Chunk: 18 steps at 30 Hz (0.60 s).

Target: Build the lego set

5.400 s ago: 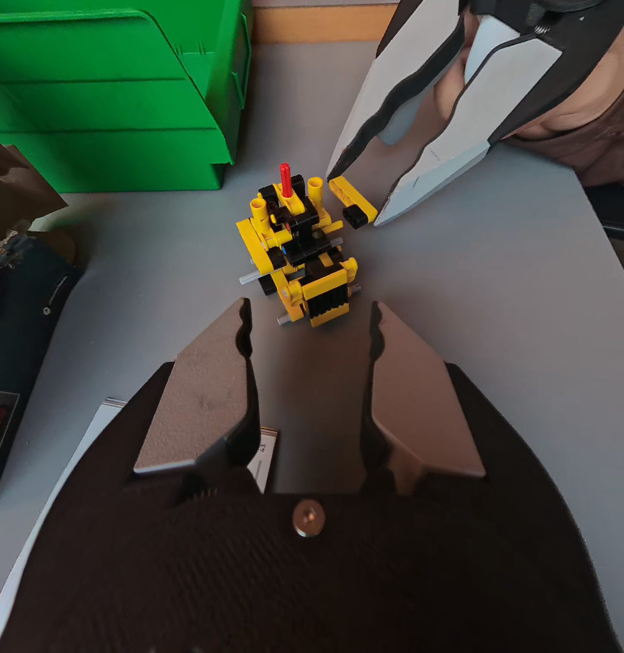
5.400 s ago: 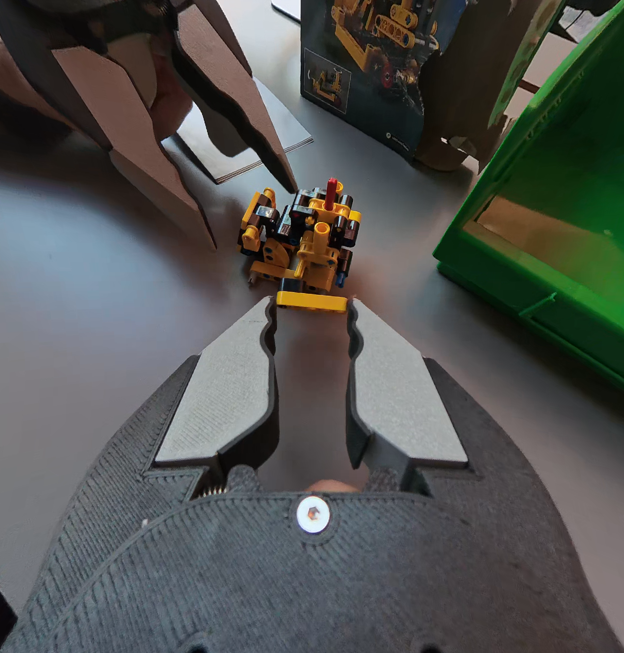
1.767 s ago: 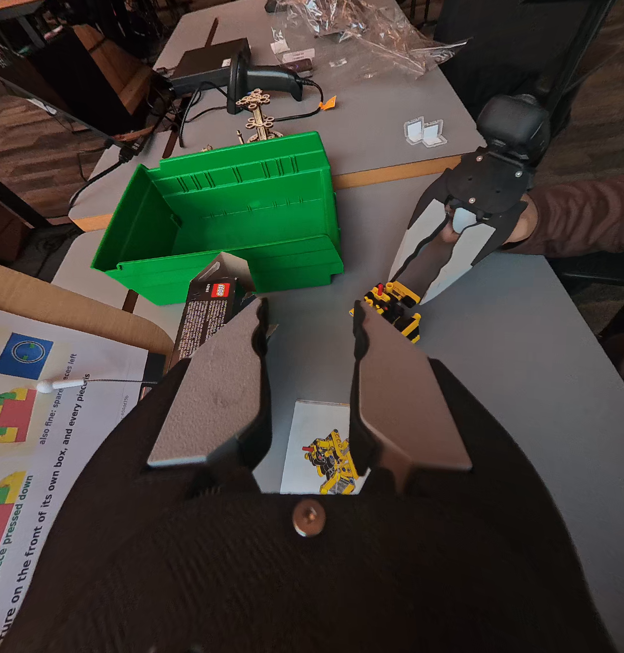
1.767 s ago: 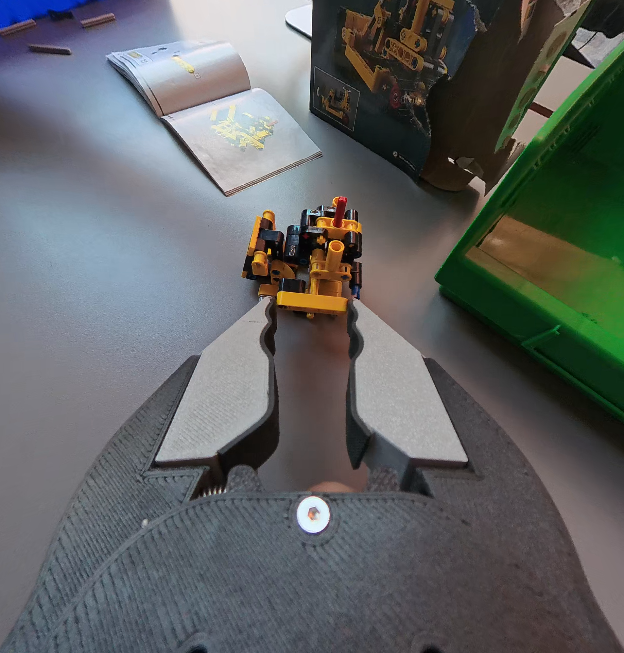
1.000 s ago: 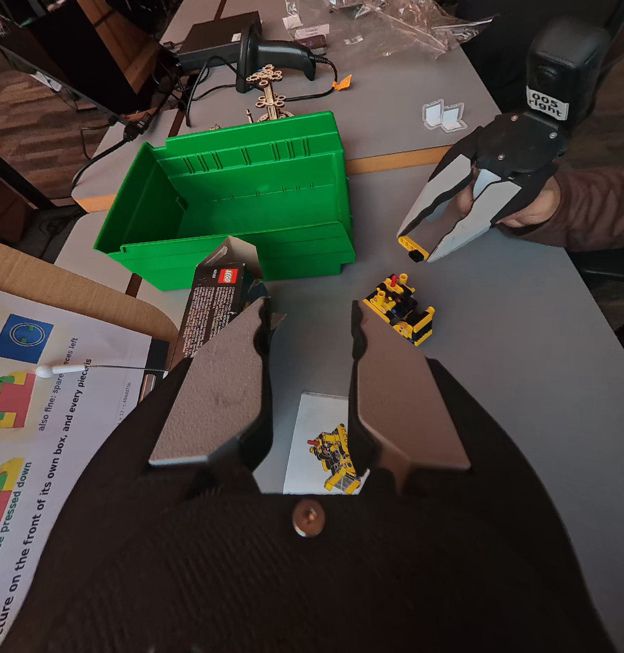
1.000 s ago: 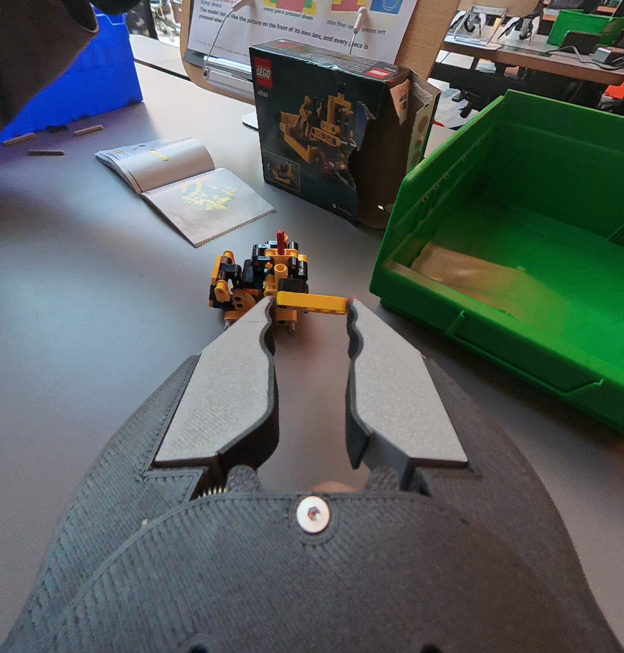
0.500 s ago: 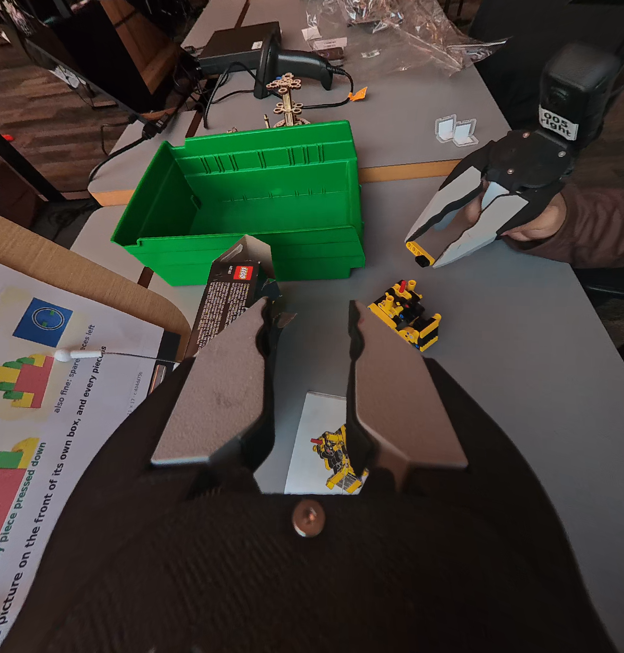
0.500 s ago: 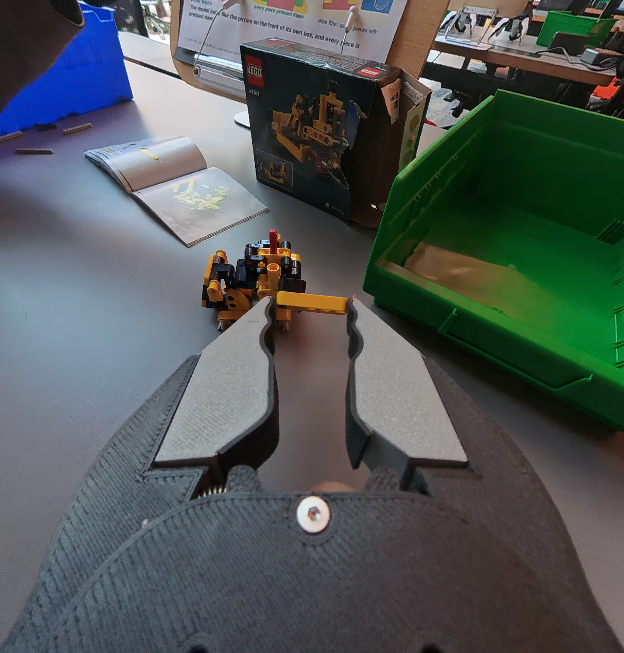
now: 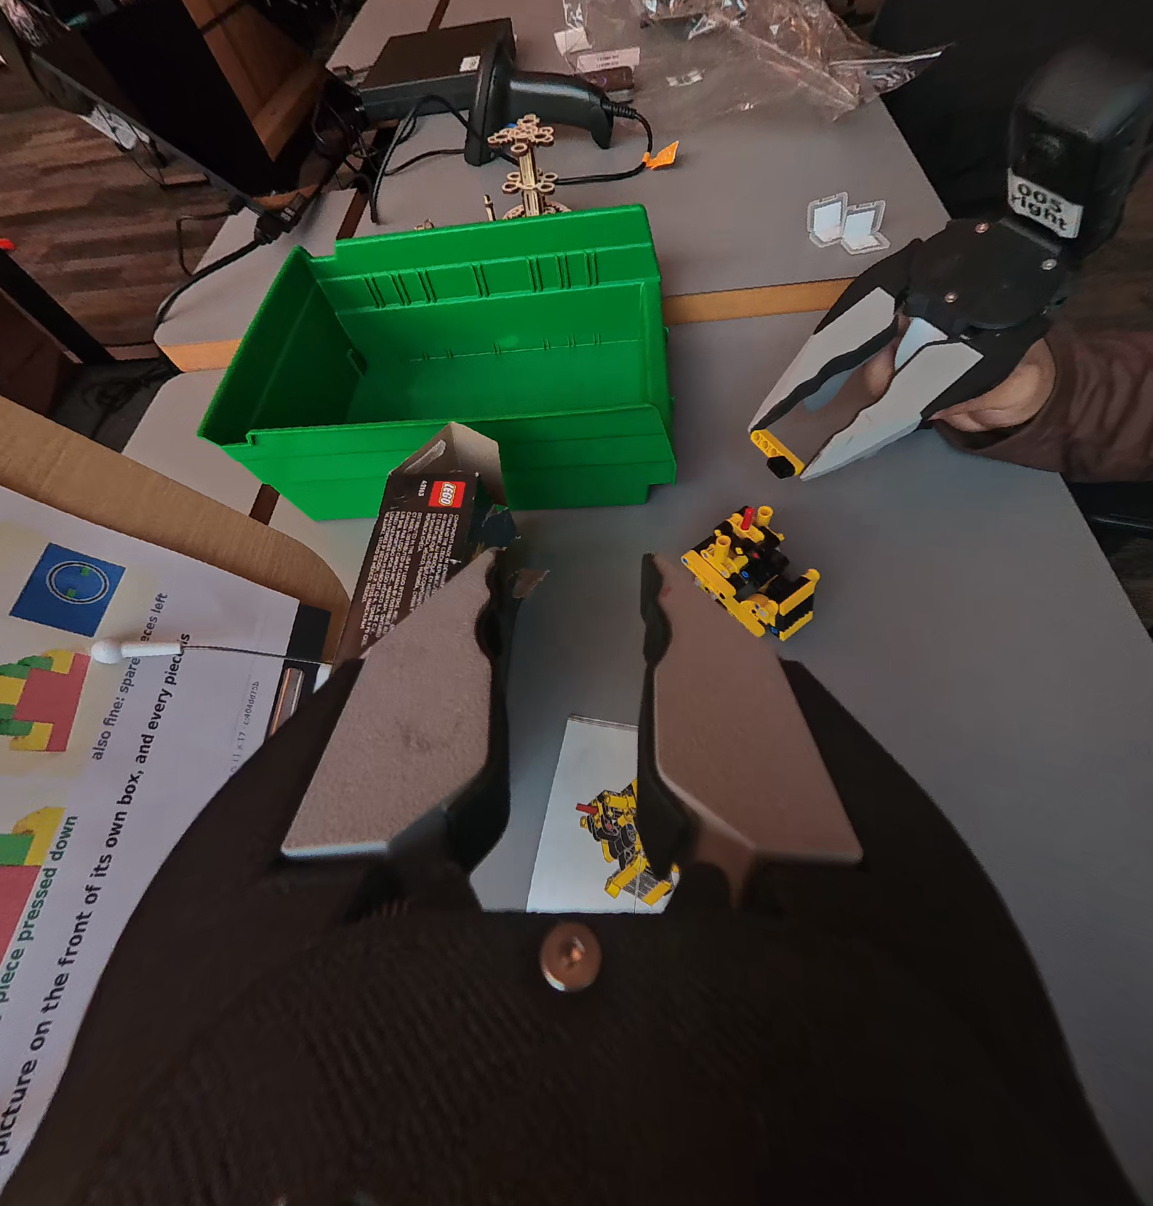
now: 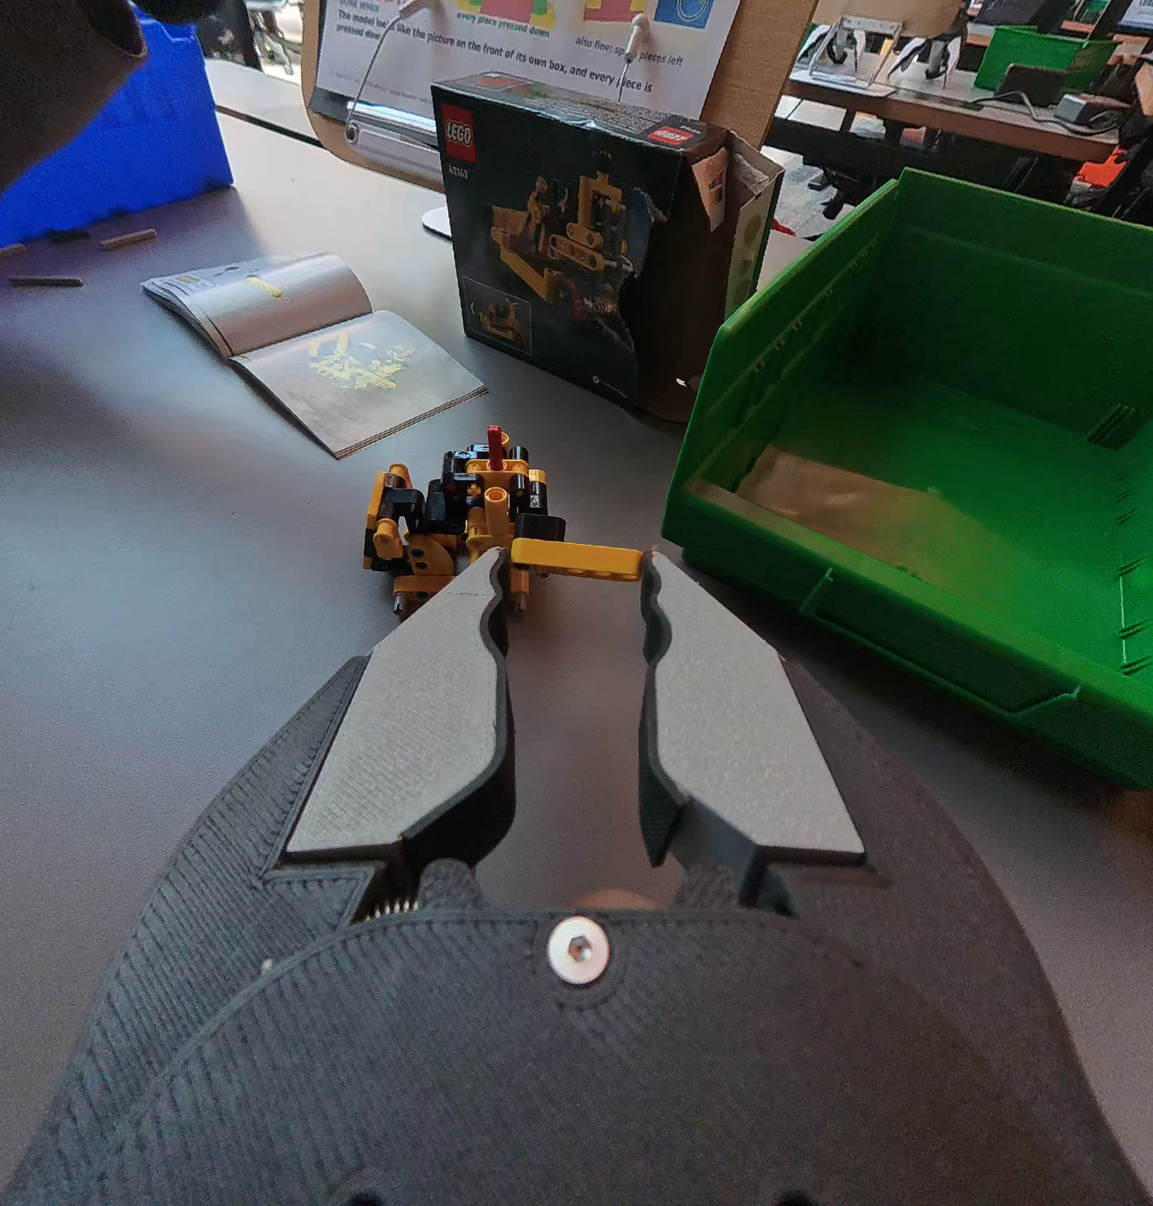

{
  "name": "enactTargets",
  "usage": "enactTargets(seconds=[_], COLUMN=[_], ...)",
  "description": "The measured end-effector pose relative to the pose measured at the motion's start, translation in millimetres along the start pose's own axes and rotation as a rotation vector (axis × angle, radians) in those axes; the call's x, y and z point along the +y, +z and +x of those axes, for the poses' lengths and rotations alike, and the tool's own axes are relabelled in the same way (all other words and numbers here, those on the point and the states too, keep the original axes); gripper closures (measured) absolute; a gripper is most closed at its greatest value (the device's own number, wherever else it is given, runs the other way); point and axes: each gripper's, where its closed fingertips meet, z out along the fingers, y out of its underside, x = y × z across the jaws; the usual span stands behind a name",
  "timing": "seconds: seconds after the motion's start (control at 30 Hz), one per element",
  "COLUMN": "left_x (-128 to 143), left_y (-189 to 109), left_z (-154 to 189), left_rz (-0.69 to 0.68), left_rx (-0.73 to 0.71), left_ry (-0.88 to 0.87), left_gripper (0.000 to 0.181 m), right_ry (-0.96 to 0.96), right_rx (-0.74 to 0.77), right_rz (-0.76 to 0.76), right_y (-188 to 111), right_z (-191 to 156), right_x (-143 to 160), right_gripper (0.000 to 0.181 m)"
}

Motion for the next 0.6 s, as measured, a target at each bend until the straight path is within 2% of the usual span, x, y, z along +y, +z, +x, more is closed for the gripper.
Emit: enactTargets(seconds=[0.27,0.6], left_x=[12.8,4.3], left_y=[10.0,-0.2], left_z=[-0.6,-1.7], left_rz=[-0.060,-0.025], left_rx=[-0.007,-0.016], left_ry=[0.008,0.001], left_gripper=[0.143,0.145], right_ry=[0.002,0.007], right_rx=[-0.007,-0.009], right_rz=[0.009,0.010], right_y=[-1.7,-1.8], right_z=[-0.3,0.1], right_x=[-0.8,-0.7], right_gripper=[0.144,0.144])
